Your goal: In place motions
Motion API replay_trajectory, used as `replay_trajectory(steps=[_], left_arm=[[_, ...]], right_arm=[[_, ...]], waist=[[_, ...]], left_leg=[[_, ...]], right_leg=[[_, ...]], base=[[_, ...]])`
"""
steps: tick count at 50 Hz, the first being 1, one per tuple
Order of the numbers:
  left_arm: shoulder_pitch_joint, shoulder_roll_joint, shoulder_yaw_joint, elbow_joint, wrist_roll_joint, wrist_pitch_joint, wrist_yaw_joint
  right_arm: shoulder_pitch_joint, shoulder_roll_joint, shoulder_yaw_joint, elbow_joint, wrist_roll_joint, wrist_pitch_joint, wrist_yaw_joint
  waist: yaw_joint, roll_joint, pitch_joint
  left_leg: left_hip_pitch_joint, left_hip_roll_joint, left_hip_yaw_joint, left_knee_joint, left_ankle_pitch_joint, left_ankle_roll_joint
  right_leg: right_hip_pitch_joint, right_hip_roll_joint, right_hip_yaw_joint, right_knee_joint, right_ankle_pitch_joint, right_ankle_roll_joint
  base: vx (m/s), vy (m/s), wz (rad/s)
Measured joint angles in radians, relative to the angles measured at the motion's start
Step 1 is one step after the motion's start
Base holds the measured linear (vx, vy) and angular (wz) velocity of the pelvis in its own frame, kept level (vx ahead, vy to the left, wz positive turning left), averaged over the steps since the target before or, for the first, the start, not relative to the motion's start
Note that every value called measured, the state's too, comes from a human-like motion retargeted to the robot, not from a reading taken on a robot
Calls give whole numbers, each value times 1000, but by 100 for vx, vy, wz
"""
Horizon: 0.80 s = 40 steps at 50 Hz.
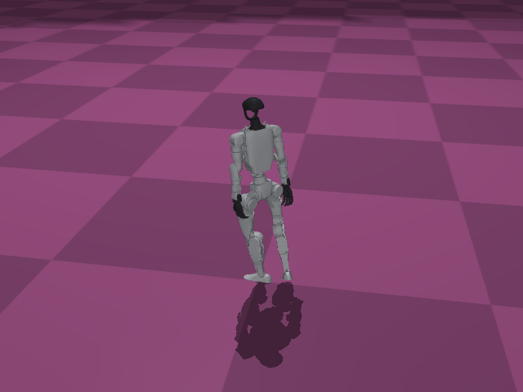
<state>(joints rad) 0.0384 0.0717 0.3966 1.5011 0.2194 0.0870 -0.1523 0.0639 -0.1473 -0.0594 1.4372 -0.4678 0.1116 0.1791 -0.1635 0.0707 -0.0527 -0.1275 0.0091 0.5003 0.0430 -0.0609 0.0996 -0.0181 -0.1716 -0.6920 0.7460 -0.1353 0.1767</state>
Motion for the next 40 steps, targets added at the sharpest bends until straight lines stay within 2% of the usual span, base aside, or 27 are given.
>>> replay_trajectory(steps=[4, 7, 15, 18, 20, 22, 25, 28, 33, 40], left_arm=[[3, 31, -13, 21, 26, 6, 3], [2, 50, -18, 31, 39, 15, -7], [8, 63, -19, 27, 55, 16, -9], [10, 58, -23, 30, 45, 14, -12], [12, 58, -21, 37, 39, 15, -15], [14, 60, -9, 48, 45, 21, -22], [12, 54, -12, 61, 51, 26, -9], [26, 44, 2, 60, 17, 7, 1], [25, 38, 22, 85, 3, 14, 12], [16, 32, 24, 80, -5, 8, 27]], right_arm=[[8, 13, -2, 7, 19, 1, 17], [12, 19, 15, 5, -30, 1, 20], [6, 24, 71, -25, -171, -2, 27], [-2, 27, 71, -44, -172, -4, 26], [-4, 31, 73, -57, -165, -8, 31], [-9, 33, 81, -67, -161, -13, 40], [-18, 42, 59, -93, -163, -12, 51], [-31, 48, 77, -124, -168, -30, 50], [-44, 65, 92, -156, -170, -46, 56], [-40, 69, 106, -140, -185, -53, 77]], waist=[[-26, 1, 8], [-46, -11, 15], [-60, -59, 34], [-66, -95, 57], [-70, -119, 64], [-7, -148, 46], [16, -153, 44], [14, -151, 36], [-4, -147, 23], [3, -161, 9]], left_leg=[[-7, 20, -55, 9, 24, -40], [-21, 20, -140, 25, 40, -66], [-18, -39, -337, 28, 85, -59], [9, -89, -405, 31, 98, -51], [30, -119, -444, 32, 104, -52], [34, -136, -412, 28, 102, -54], [40, -146, -459, 30, 105, -54], [41, -149, -477, 23, 107, -52], [37, -147, -495, 20, 102, -46], [34, -146, -446, 59, 38, -10]], right_leg=[[-55, 83, 70, -59, -43, -45], [-104, 148, 163, -131, -74, -51], [-177, 221, 329, -350, -151, -97], [-133, 200, 272, -500, -96, -120], [-80, 214, 216, -589, -98, -182], [-30, 164, 112, -618, -87, -159], [-30, 182, 156, -620, -106, -133], [-17, 177, 98, -644, -93, -150], [-22, 183, 101, -639, -110, -144], [-28, 174, 128, -633, -113, -140]], base=[[19, -37, 144], [15, -32, 150], [14, -25, 135], [10, -12, 136], [15, -6, 84], [12, -2, 2], [3, -2, 63], [-5, -4, 30], [-10, 0, 23], [-13, 4, -28]])
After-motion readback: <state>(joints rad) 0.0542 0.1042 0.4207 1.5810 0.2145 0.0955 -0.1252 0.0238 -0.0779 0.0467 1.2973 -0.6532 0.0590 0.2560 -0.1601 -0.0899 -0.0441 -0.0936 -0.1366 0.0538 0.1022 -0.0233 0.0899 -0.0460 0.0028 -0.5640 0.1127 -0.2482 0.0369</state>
